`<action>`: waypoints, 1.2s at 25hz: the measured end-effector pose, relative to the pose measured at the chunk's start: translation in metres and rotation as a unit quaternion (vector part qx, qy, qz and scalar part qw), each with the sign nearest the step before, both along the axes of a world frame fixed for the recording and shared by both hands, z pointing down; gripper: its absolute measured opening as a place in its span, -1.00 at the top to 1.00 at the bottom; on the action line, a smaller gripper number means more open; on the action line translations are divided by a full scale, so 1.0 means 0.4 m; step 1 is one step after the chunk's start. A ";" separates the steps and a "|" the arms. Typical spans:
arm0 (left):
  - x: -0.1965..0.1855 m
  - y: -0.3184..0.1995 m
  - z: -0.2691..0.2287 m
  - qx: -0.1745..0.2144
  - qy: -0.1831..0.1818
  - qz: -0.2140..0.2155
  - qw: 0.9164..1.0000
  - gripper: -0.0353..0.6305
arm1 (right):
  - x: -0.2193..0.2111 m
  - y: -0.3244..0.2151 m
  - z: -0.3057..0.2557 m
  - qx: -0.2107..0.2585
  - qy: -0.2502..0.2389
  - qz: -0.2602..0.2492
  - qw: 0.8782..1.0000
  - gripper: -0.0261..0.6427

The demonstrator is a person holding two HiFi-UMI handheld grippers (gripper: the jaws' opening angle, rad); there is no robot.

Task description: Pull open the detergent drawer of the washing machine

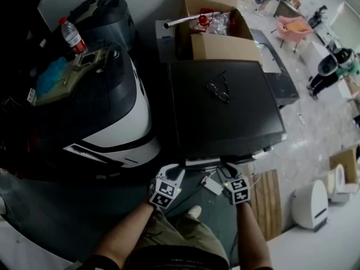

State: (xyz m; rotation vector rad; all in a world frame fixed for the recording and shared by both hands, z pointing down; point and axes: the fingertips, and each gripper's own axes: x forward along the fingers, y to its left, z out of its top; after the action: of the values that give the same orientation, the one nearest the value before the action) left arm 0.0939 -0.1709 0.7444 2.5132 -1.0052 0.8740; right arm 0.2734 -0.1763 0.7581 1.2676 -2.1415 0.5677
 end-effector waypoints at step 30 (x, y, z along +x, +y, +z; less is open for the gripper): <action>0.014 0.100 0.009 -0.024 -0.017 0.026 0.999 0.68 | 0.013 0.099 0.001 -0.045 0.007 -0.004 0.999 0.55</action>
State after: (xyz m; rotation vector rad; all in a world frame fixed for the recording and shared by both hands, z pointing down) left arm 0.0994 -0.1310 0.7481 2.5022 -0.9207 0.9488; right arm 0.2787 -0.1368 0.7585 1.2108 -2.0851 0.6418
